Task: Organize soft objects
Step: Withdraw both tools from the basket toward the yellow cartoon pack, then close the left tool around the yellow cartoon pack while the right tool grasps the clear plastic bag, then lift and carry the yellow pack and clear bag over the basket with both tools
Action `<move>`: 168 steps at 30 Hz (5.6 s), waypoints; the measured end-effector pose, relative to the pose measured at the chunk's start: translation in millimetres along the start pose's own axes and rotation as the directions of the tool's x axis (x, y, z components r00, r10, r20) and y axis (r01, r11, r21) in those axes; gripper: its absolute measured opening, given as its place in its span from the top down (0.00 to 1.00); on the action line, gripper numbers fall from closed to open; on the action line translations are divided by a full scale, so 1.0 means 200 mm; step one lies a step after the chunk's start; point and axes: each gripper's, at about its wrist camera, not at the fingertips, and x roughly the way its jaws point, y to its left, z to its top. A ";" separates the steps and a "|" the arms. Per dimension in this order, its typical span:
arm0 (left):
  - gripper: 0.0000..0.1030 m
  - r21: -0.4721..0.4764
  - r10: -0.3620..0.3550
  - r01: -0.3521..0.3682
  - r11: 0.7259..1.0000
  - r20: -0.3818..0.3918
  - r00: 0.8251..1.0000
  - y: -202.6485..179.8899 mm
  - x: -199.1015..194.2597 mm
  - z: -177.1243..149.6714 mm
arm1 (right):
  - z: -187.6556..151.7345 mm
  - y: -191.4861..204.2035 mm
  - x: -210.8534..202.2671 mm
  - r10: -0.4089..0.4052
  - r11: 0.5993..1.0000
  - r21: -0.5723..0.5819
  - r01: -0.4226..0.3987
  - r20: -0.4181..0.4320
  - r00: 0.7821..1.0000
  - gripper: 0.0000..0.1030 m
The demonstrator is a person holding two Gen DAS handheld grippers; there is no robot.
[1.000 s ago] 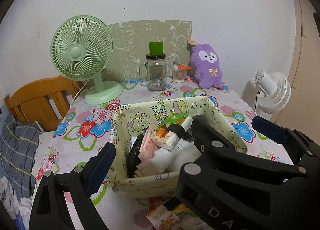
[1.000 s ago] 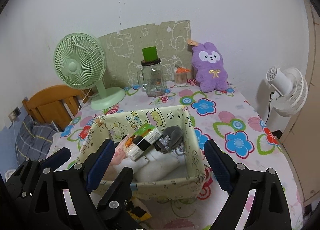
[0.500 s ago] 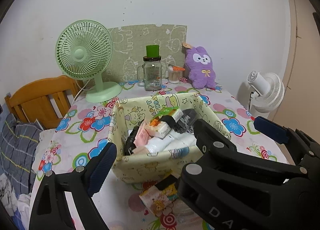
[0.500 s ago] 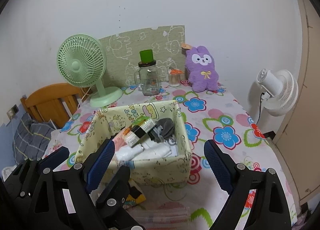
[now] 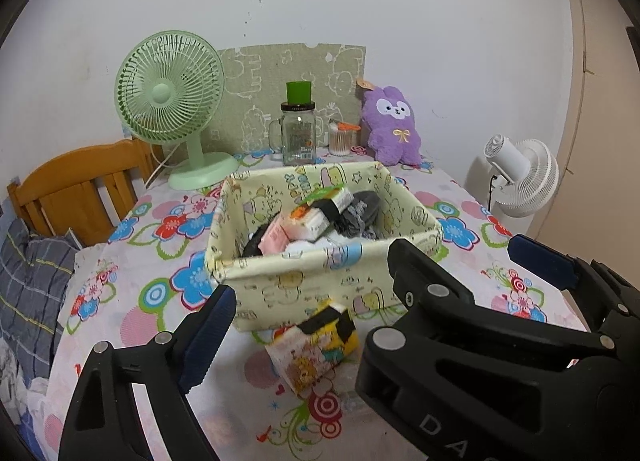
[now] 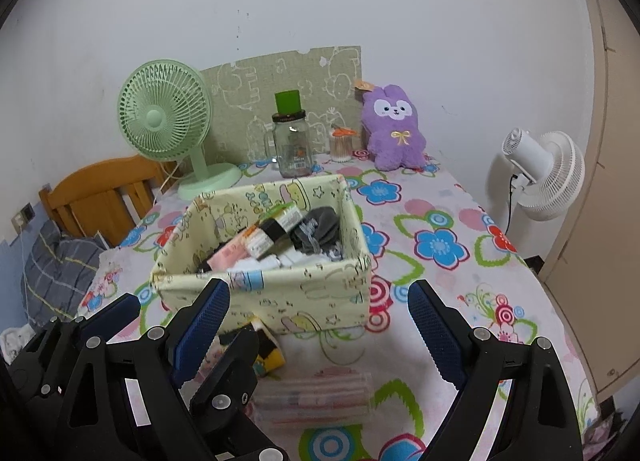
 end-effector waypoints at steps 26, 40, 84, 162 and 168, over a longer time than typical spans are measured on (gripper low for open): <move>0.20 0.040 0.010 -0.008 0.999 -0.045 0.999 0.03 0.15 -0.21 | -0.25 -0.02 0.13 -0.034 0.998 0.051 0.037 -0.065 0.997 0.10; 0.44 0.052 -0.036 0.041 0.998 -0.107 0.994 0.03 0.29 -0.22 | -0.27 -0.03 0.28 -0.039 0.998 0.052 0.046 -0.130 0.991 0.10; 0.39 0.071 -0.049 0.064 0.995 -0.198 0.979 -0.08 0.21 -0.39 | -0.45 -0.15 0.21 -0.040 0.986 0.145 0.084 -0.282 0.959 0.38; 0.46 -0.003 0.008 -0.008 1.000 0.012 1.000 -0.01 -0.21 -0.14 | -0.15 0.02 -0.19 0.036 0.999 0.033 -0.035 -0.017 0.999 0.74; 0.46 -0.003 0.012 -0.012 1.000 0.048 0.999 -0.02 -0.28 -0.09 | -0.10 0.03 -0.28 0.042 0.999 0.029 -0.043 0.021 0.999 0.74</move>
